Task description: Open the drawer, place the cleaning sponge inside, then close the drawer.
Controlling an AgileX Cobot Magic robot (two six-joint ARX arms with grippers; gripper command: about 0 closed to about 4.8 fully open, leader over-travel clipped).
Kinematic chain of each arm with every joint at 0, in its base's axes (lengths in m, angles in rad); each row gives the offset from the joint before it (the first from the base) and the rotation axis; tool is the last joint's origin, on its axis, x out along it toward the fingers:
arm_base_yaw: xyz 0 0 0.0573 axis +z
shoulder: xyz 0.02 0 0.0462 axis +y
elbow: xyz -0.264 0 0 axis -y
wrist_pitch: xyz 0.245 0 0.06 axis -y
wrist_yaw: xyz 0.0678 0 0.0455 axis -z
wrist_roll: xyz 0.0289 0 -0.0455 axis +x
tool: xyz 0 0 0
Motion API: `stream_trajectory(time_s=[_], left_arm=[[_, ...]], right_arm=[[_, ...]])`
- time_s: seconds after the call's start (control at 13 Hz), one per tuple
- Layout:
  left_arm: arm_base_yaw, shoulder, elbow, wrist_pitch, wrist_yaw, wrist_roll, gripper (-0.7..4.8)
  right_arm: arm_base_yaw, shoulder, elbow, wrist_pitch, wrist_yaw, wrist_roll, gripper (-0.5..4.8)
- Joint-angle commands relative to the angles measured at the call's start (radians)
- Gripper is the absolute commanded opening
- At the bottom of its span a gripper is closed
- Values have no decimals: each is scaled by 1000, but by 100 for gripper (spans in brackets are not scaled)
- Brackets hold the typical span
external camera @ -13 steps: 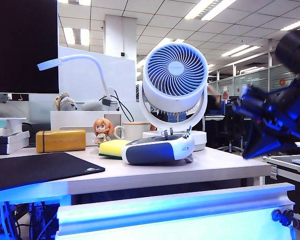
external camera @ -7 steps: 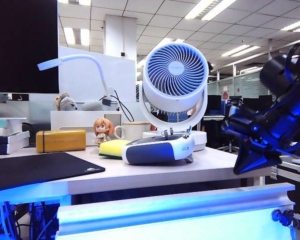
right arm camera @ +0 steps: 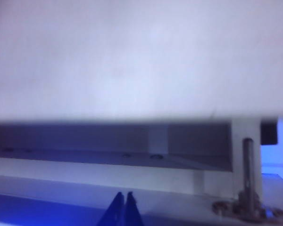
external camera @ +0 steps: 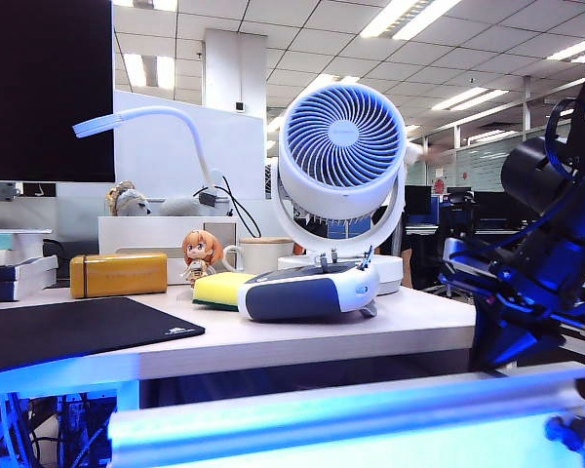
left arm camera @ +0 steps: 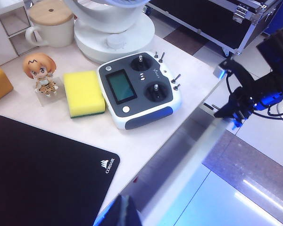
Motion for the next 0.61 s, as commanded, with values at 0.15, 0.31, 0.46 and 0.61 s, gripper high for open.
stream_trajectory(time_s=[0.15, 0.31, 0.46, 0.61], left_arm=[[-1, -2, 5, 11, 4, 0, -5], [-1, -2, 5, 11, 4, 0, -5], [-1, -2, 5, 11, 4, 0, -5], [-1, -2, 5, 11, 4, 0, -5]], right_arm=[[1, -3, -7, -127, 3, -33, -5], [1, -19, -7, -111, 3, -36, -5], [1, -44, -6, -74, -1, -35, -5], [1, -65, 12, -68, -8, -36, -5]])
